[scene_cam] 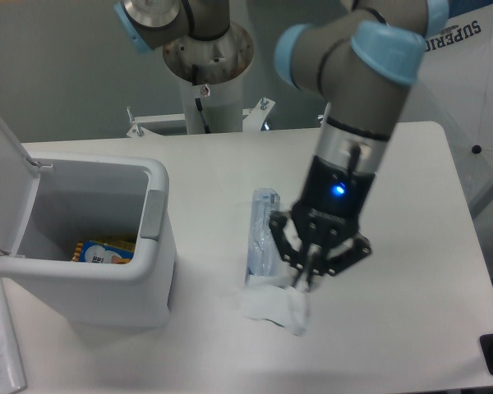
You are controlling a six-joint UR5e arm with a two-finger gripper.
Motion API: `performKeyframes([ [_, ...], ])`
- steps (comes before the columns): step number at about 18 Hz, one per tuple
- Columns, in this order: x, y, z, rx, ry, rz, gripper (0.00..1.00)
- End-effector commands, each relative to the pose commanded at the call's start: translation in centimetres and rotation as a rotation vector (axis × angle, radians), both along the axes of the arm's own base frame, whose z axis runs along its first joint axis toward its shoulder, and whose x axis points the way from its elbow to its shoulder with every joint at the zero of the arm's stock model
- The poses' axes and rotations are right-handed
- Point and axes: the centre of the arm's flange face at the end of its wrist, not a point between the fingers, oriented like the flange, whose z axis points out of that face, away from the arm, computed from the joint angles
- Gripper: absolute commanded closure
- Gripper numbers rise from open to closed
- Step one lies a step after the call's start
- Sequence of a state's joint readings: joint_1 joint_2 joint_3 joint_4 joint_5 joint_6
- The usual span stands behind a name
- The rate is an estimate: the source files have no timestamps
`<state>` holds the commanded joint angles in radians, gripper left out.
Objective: Place the trash in the trash can
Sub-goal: 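Carry the wrapper over the white trash bin opening, then open the gripper to drop the wrapper into the bin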
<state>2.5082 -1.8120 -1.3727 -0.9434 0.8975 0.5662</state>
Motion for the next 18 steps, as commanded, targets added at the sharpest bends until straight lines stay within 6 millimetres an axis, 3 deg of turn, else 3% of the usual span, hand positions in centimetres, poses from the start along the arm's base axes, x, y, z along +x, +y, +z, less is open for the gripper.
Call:
performKeyframes([
  [6, 10.5, 0.6, 3.5, 0.039, 0.013, -0.114, 1.0],
  [8, 12.4, 0.6, 3.6, 0.04, 0.01, -0.136, 1.0],
  [12, 15.3, 1.5, 2.0, 0.018, -0.012, -0.18, 1.0],
  [13, 15.5, 1.6, 1.9, 0.016, -0.015, -0.184, 0.94],
  [15, 16.7, 2.3, 1.5, 0.013, -0.014, -0.215, 0.38],
  [16, 16.8, 2.5, 1.1, 0.011, -0.014, -0.22, 0.0],
  [18, 17.2, 2.3, 0.6, 0.005, -0.021, -0.223, 0.0],
])
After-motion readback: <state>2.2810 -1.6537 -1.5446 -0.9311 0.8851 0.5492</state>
